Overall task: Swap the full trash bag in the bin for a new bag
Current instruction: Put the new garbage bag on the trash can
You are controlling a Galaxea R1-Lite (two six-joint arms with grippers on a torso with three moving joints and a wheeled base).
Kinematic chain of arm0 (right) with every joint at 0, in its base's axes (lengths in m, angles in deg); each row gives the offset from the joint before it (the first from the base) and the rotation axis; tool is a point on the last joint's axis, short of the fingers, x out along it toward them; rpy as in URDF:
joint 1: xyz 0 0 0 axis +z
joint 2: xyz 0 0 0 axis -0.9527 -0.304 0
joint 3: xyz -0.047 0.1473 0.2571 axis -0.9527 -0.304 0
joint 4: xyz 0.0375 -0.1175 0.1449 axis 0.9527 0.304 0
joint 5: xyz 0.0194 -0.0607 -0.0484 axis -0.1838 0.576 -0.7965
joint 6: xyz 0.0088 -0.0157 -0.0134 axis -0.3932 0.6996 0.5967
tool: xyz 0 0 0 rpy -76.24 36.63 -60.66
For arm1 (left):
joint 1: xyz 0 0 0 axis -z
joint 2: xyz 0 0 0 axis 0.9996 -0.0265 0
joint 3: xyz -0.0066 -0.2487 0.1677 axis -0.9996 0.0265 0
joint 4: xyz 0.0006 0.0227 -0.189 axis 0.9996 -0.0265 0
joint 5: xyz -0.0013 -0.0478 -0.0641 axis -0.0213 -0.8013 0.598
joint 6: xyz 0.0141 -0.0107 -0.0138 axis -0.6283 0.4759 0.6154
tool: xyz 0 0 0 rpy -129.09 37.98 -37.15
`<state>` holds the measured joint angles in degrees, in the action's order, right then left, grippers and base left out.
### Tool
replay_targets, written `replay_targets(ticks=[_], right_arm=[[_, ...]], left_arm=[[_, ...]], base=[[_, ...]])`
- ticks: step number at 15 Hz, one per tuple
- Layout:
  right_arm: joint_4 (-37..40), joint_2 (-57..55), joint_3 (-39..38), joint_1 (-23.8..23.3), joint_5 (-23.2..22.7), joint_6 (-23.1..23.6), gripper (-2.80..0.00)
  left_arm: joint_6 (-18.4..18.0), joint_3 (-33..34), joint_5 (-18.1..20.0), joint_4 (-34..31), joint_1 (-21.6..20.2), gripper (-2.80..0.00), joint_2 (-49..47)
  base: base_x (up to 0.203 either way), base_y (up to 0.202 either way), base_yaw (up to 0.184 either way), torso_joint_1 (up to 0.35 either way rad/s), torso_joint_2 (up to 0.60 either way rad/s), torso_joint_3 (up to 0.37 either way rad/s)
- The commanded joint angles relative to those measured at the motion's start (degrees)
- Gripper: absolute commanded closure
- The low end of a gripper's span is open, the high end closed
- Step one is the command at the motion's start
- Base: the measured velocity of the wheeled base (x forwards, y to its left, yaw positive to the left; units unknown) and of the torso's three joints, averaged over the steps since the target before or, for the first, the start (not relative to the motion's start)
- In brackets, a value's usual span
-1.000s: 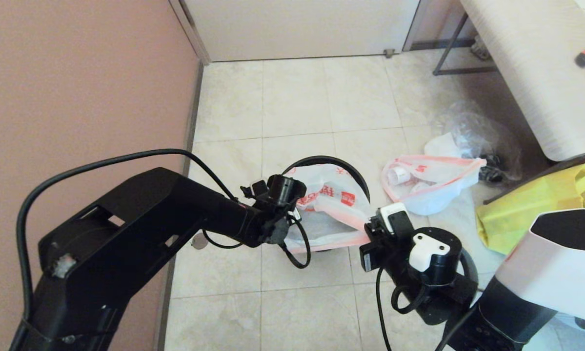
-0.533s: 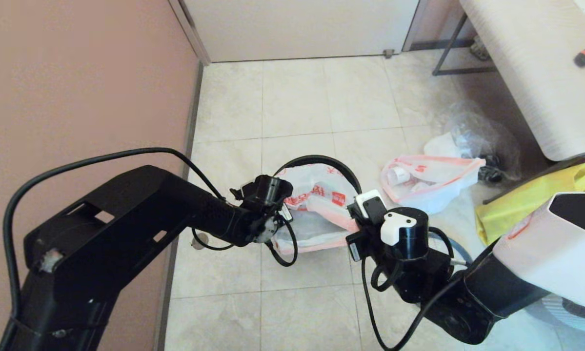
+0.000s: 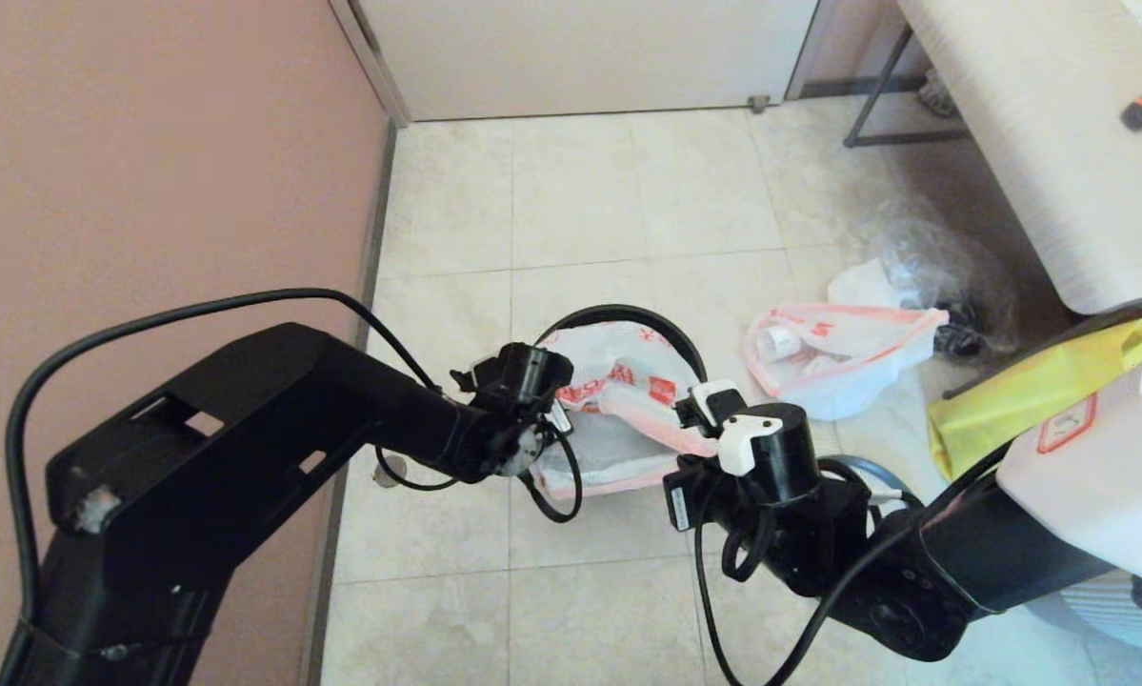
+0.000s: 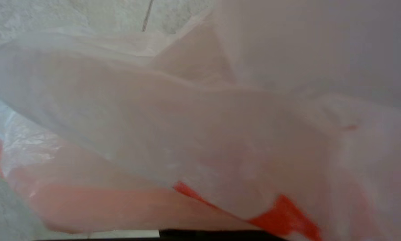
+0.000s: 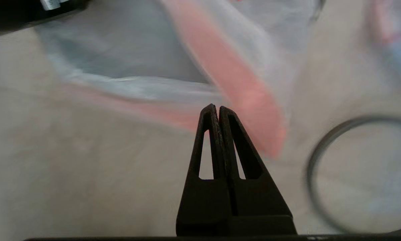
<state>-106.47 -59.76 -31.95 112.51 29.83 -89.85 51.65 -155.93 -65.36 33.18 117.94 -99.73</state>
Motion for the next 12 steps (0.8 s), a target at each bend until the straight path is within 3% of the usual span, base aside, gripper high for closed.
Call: replay_targets(ticks=[1,12], right_arm=[[0.06,0.87,-0.32,-0.91,-0.35,-1.18,0.0],[-0.37,-5.11,2.14,-3.66,-1.46,-1.13,0.0]], left_arm=[[0.26,0.15,-0.15,0.2,0.68,0.0,0.91],[0.26,0.15,-0.15,0.2,0.77,0.0,0.82]], base=[[0.0,0.0,0.0,0.0,0.0,0.0],[0.0,0.0,0.0,0.0,0.0,0.0]])
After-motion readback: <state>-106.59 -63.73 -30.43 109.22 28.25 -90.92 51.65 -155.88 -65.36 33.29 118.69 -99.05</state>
